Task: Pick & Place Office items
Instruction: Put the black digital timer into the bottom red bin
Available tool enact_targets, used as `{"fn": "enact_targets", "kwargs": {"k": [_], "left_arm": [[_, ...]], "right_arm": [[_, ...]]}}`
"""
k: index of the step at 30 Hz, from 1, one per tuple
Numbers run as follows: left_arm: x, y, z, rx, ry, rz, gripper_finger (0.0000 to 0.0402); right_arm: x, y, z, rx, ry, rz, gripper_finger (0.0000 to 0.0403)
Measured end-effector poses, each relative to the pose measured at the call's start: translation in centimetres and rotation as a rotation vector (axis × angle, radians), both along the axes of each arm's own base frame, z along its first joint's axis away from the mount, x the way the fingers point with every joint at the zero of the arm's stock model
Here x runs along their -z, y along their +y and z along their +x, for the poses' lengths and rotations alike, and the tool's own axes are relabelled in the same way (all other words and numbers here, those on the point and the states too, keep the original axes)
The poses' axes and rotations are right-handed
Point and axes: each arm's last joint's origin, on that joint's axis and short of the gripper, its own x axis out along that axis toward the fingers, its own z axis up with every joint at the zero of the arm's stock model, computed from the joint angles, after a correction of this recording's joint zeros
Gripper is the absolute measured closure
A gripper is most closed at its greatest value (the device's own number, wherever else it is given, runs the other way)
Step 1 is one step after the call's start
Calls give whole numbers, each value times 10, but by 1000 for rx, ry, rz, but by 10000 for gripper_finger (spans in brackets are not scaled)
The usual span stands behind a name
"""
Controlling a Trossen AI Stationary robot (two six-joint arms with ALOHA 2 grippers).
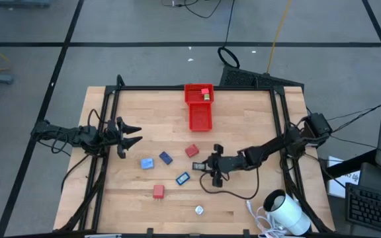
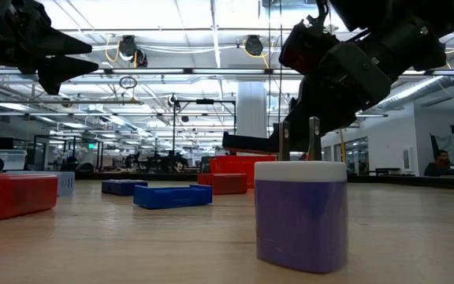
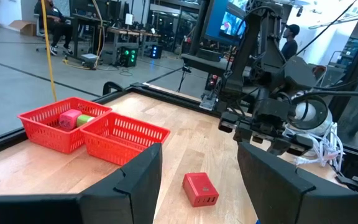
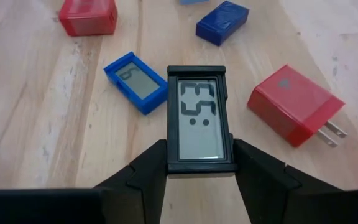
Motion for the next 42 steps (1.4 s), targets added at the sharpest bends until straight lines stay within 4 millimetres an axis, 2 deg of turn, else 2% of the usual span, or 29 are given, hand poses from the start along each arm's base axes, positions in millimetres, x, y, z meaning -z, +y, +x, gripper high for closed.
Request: {"fn": "enact_targets", "kwargs": {"k": [22, 42], "left_arm": [[0, 0, 0, 0, 0, 0, 188], [0, 0, 0, 0, 0, 0, 188]], "right_arm": [[0, -40, 9, 60, 7, 5, 246], [-4, -87, 16, 142, -39, 51, 241]]}}
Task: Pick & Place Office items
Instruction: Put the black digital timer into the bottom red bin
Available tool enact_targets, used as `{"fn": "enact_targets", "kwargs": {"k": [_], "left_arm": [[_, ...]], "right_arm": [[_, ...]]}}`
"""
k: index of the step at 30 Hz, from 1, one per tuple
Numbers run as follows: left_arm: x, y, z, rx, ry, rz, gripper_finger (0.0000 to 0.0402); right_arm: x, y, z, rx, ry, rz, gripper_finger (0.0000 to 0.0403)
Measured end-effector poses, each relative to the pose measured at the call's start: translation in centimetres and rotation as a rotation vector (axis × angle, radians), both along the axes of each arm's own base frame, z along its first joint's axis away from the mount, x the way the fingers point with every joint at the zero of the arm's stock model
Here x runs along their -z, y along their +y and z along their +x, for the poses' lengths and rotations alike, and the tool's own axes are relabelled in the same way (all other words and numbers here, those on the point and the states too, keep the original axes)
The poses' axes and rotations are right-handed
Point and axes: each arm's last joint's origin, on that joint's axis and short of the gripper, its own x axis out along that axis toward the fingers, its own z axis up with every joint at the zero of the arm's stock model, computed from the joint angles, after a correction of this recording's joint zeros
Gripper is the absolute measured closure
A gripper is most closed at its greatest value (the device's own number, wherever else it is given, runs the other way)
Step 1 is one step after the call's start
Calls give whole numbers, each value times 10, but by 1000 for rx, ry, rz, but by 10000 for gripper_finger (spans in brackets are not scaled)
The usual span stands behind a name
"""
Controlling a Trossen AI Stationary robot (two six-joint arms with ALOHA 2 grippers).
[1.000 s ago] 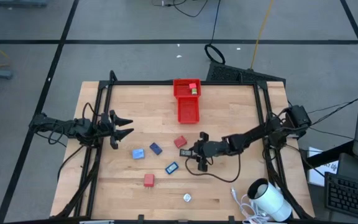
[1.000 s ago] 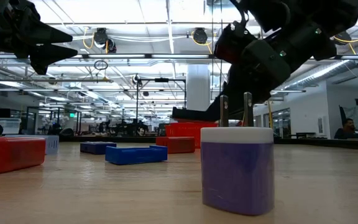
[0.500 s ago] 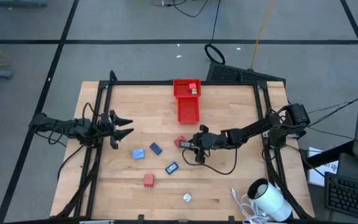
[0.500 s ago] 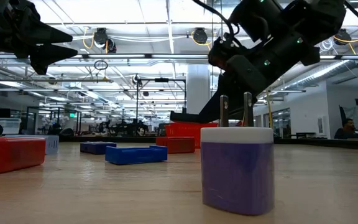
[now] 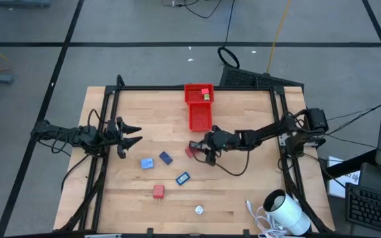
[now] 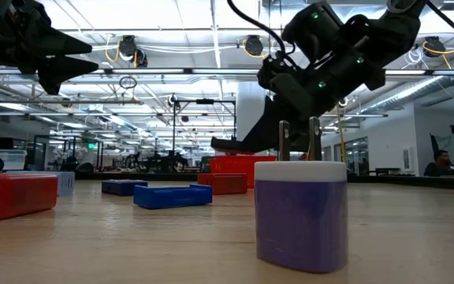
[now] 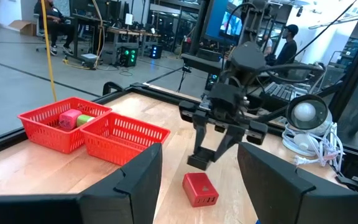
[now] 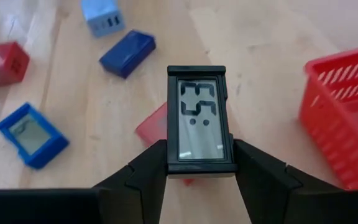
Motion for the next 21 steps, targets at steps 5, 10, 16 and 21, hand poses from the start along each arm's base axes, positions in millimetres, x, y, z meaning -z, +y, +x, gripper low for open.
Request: {"fn": "enact_targets", "kwargs": {"k": [5, 10, 16, 21], "left_arm": [[0, 0, 0, 0, 0, 0, 188], [0, 0, 0, 0, 0, 0, 188], [0, 0, 0, 0, 0, 0, 188], [0, 0, 0, 0, 0, 0, 188]], "right_arm": [[-2, -13, 1, 31, -24, -10, 246], [-3, -27, 1, 45, -34, 4, 243], [-3, -45, -1, 89, -37, 10, 244], [-11, -59, -4, 96, -66, 33, 245]]}}
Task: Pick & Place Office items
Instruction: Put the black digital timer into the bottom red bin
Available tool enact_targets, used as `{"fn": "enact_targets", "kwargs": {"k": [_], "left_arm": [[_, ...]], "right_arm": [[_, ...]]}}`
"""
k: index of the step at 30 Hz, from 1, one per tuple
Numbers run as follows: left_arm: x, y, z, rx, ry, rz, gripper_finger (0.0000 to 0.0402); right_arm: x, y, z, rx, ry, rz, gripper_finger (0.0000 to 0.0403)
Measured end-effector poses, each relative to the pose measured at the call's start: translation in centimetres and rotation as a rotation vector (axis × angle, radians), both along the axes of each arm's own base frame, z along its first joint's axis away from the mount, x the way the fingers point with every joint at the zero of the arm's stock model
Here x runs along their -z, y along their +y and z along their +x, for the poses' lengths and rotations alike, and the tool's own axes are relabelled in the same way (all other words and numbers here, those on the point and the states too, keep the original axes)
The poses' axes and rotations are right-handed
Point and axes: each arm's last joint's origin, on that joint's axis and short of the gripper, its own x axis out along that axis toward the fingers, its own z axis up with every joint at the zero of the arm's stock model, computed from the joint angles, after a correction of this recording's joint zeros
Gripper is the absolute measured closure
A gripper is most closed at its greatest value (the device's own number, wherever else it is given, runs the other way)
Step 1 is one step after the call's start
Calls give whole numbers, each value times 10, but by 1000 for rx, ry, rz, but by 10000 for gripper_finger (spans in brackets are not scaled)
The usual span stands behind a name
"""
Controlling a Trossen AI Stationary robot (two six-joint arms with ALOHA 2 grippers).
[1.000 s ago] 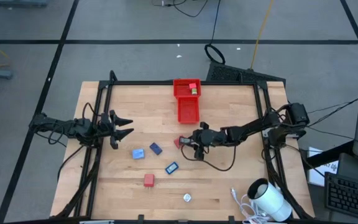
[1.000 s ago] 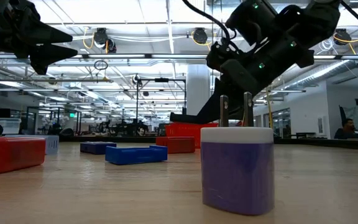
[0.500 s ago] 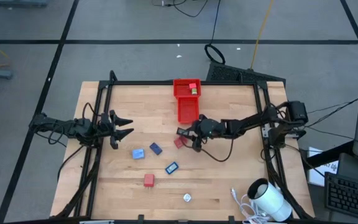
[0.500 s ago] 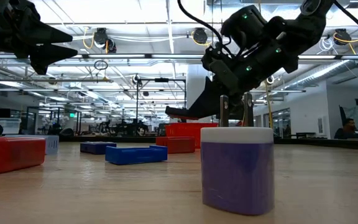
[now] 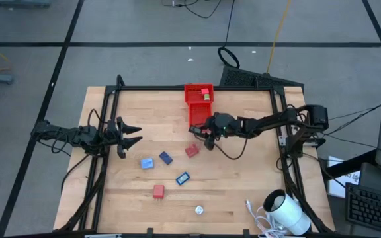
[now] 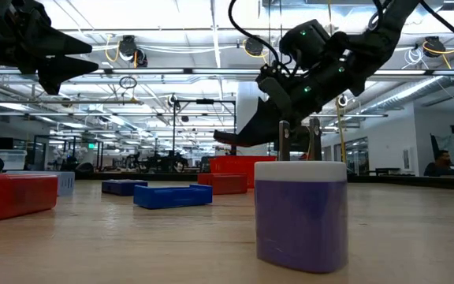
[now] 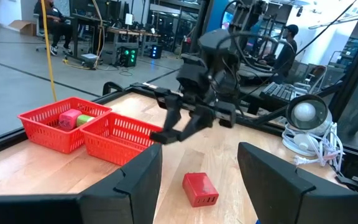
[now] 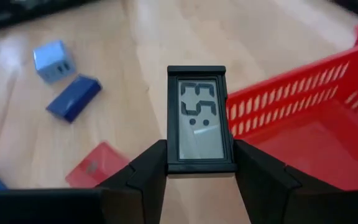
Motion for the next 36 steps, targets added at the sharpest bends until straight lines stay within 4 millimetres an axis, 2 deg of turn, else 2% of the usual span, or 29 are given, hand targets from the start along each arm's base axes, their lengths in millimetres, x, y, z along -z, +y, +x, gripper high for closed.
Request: {"fn": "enact_targets", "kwargs": {"k": [9, 16, 36], "left_arm": [[0, 0, 0, 0, 0, 0, 188], [0, 0, 0, 0, 0, 0, 188], [0, 0, 0, 0, 0, 0, 188]], "right_arm": [[-23, -21, -13, 77, -39, -20, 245], [-16, -34, -21, 168, 46, -18, 242], [-10, -34, -22, 202, 97, -39, 238]]}}
